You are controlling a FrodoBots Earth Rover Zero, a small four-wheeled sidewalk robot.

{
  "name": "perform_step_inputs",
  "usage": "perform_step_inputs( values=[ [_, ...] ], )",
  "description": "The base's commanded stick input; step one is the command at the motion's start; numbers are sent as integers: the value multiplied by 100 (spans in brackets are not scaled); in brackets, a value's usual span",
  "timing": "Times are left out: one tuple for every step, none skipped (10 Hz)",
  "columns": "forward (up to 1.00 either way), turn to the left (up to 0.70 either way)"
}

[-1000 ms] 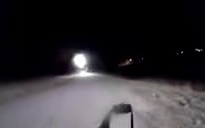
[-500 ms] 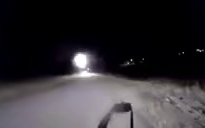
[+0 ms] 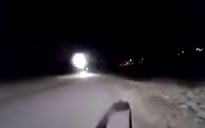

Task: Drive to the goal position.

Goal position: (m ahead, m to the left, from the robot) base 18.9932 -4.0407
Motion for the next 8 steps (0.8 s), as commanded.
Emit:
perform_step_inputs(
  values=[
    [100, 0],
    [100, 25],
    [100, 27],
    [100, 6],
    [100, 2],
    [100, 2],
    [100, 32],
    [100, 10]
  ],
)
